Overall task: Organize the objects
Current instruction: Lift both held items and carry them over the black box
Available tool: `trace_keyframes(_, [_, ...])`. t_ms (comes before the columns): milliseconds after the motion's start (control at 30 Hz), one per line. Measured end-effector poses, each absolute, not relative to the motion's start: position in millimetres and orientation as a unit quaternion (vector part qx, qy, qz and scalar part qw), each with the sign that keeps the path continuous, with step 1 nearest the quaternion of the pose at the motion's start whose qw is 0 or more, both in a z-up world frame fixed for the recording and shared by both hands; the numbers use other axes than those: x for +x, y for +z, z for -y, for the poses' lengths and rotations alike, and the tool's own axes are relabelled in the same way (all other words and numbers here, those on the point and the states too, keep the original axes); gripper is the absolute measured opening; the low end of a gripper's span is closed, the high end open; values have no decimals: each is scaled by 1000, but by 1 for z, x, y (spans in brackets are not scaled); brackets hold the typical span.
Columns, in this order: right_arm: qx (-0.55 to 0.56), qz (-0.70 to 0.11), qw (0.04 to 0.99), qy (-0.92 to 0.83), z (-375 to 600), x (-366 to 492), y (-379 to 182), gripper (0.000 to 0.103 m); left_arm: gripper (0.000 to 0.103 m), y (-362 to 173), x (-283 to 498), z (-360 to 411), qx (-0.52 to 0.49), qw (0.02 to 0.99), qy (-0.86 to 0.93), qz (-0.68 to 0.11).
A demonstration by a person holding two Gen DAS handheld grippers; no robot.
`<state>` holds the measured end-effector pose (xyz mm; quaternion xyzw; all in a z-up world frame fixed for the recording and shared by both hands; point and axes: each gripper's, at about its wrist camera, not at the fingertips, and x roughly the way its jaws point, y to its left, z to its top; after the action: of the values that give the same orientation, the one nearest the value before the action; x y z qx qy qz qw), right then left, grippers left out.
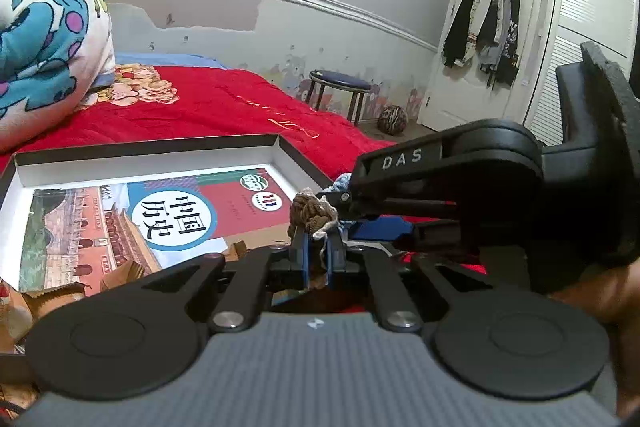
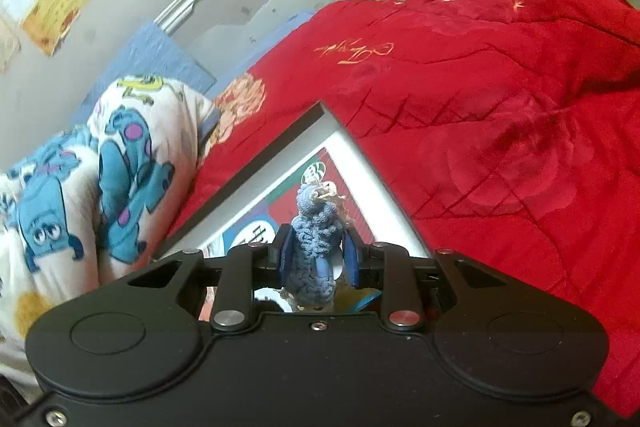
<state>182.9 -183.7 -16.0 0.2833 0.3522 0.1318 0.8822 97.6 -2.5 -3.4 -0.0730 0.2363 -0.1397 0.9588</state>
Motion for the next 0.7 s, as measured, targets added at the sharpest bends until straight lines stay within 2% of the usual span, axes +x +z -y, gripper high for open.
trace_keyframes(267, [287,-354,879,135,186,179,-11,26,11,-5,95,4,-55,960,-123,-244])
trace_keyframes(700, [262,-372,881,131,175,185,-22,27,11,-12,108,6,-25,950,-89,-298])
